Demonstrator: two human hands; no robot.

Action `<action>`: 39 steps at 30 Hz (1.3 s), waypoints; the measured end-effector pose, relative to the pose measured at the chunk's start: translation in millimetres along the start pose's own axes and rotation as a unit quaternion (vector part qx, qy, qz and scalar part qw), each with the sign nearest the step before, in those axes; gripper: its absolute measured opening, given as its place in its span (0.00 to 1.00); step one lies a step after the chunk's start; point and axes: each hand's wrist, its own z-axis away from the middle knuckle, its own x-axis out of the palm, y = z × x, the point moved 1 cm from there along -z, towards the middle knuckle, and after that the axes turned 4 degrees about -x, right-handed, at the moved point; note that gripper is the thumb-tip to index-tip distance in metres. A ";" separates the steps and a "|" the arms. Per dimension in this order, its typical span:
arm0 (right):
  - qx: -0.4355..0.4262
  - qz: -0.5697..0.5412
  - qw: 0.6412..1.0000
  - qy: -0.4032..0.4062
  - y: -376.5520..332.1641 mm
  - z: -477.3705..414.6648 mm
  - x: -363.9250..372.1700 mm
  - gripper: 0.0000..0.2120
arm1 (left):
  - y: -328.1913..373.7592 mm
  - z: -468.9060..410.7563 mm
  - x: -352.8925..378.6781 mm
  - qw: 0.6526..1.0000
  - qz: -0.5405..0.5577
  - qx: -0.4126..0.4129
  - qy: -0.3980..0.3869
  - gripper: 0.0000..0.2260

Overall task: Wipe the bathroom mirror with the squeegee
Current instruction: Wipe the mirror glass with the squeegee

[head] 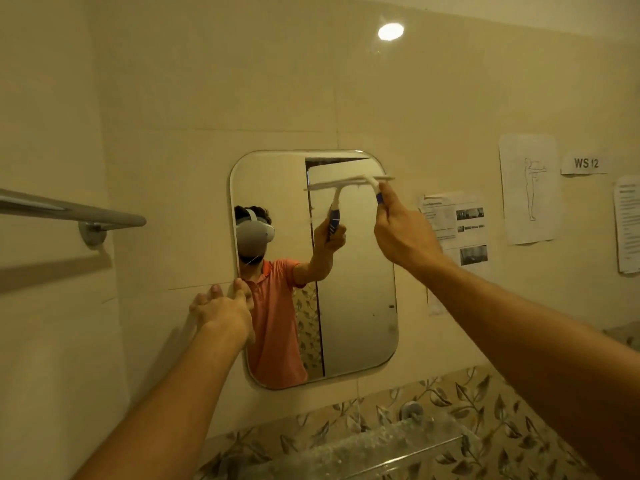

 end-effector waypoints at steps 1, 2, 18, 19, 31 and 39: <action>-0.009 -0.003 1.000 0.014 -4.6 -10.7 -6.2 0.23 | 0.4 -0.8 -0.9 1.000 0.003 0.001 0.002 0.50; -0.018 -0.004 0.999 0.026 -11.2 -21.5 -12.4 0.22 | 0.4 -1.8 -2.0 1.000 0.005 0.000 0.003 0.50; 0.037 0.031 0.996 -0.076 -15.8 14.4 -0.5 0.26 | -4.4 -2.7 0.4 1.000 0.014 -0.009 -0.008 0.49; 0.038 0.028 0.996 -0.078 -15.5 18.0 -0.9 0.25 | -3.9 -2.2 1.0 1.000 0.016 -0.010 -0.009 0.50; 0.002 -0.004 1.000 -0.018 -76.5 -41.1 -40.1 0.22 | -0.2 -4.6 -4.4 1.000 0.019 -0.011 0.005 0.50; 0.025 0.016 0.997 -0.070 -56.7 -3.2 -19.7 0.23 | -0.9 -4.8 -3.7 1.000 0.008 -0.008 -0.006 0.50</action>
